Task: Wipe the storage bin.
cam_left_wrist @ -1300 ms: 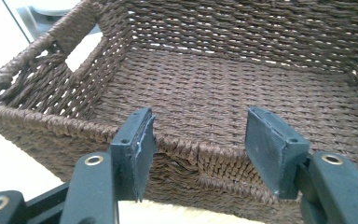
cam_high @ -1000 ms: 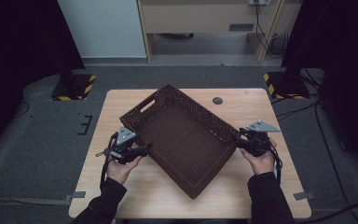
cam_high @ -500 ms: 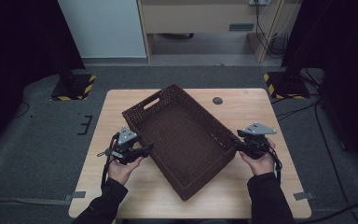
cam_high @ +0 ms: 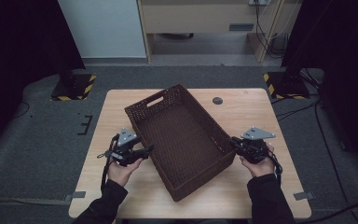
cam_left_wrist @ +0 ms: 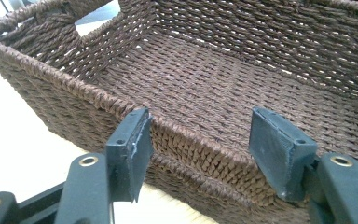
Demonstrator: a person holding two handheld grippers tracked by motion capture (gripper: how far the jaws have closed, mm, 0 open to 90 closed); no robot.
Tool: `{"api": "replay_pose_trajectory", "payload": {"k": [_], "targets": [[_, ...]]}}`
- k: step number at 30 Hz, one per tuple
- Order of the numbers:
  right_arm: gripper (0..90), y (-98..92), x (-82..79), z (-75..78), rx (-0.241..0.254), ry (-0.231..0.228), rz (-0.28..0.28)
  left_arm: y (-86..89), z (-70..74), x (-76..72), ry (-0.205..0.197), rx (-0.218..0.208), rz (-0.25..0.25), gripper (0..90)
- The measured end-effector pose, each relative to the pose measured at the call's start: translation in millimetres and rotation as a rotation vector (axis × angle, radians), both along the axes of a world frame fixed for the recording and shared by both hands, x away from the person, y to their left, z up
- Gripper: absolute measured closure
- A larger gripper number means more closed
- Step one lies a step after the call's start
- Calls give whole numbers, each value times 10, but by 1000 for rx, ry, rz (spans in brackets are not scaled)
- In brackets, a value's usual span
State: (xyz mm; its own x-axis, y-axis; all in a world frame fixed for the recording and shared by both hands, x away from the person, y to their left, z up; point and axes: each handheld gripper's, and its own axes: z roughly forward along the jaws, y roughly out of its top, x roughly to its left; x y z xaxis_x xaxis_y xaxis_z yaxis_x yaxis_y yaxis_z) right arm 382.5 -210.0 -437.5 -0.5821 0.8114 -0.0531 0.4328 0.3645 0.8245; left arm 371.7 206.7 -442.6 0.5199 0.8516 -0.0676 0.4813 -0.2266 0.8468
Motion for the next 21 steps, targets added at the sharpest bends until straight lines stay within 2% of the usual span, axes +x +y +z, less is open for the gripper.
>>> {"api": "replay_pose_trajectory", "payload": {"k": [3,5,8,11,14,17,21], "targets": [[728,10,30,18,27,-32,-6,5,-5,24,1,-3,1,370],[745,24,68,18,33,-47,1,3,-5,49,-5,14,10,375],[793,60,111,-9,34,-27,32,26,-13,91,-2,10,21,379],[807,88,90,-6,21,-29,37,37,-17,84,-6,7,22,379],[810,82,69,-7,35,-20,37,30,3,41,-18,21,30,379],[805,84,-3,-13,56,-12,52,23,-11,-12,-11,10,22,373],[789,110,-64,14,42,-13,74,0,-30,-16,-13,23,22,392]]}}
